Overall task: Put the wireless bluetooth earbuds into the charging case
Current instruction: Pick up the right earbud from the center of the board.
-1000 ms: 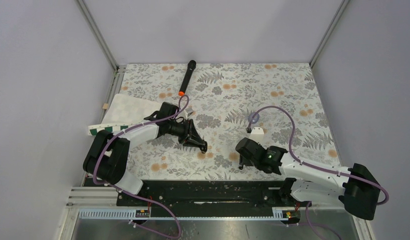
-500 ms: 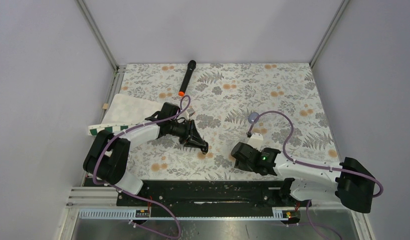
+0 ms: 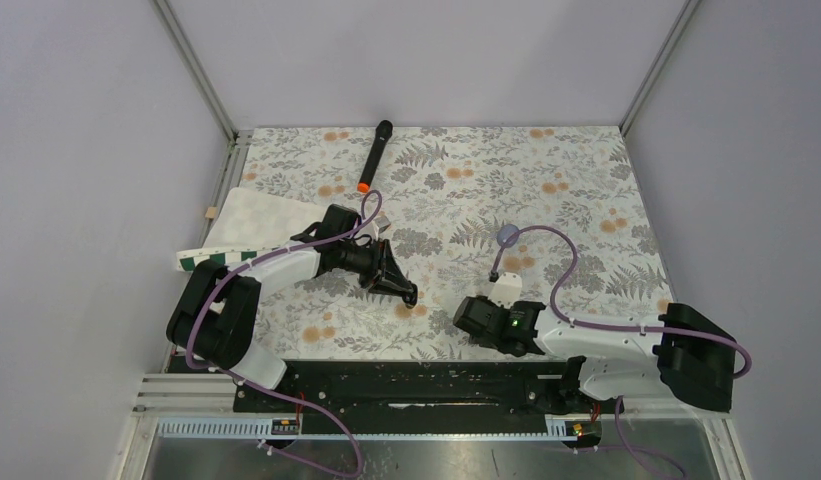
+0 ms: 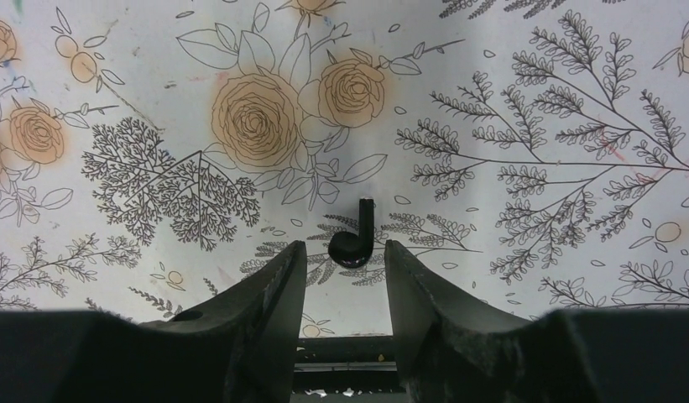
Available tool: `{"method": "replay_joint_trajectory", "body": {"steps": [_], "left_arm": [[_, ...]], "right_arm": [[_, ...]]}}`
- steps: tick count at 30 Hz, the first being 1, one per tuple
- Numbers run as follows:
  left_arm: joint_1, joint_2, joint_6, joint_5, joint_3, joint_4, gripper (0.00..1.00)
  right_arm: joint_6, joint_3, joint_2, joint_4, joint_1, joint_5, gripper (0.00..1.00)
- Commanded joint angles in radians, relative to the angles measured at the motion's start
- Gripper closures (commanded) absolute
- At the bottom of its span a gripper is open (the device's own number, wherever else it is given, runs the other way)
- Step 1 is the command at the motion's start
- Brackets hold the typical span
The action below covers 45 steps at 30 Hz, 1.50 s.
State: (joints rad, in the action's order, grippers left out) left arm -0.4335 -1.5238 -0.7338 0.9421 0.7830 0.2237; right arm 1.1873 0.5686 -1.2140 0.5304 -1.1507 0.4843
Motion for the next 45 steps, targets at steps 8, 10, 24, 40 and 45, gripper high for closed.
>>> {"method": "replay_joint_trajectory", "body": {"steps": [8,10,24,40,45], "left_arm": [[-0.002,0.009,-0.001,0.023,0.021,-0.049,1.00],[-0.003,0.008,-0.001,0.027,0.019,-0.052,1.00],[-0.003,0.014,0.008,0.032,0.006,-0.057,1.00],[-0.072,-0.008,0.309,0.030,0.141,0.243,1.00],[-0.100,-0.005,0.362,0.054,0.162,0.290,1.00]], "right_arm": [[0.032,0.036,-0.059,0.007,-0.011,0.059,0.58],[0.028,0.039,-0.069,0.003,-0.011,0.056,0.61],[-0.020,0.059,-0.027,0.021,-0.012,0.046,0.78],[-0.620,0.459,0.051,0.260,0.095,-0.543,0.78],[-0.745,0.576,-0.035,0.320,0.138,-0.631,0.78]]}}
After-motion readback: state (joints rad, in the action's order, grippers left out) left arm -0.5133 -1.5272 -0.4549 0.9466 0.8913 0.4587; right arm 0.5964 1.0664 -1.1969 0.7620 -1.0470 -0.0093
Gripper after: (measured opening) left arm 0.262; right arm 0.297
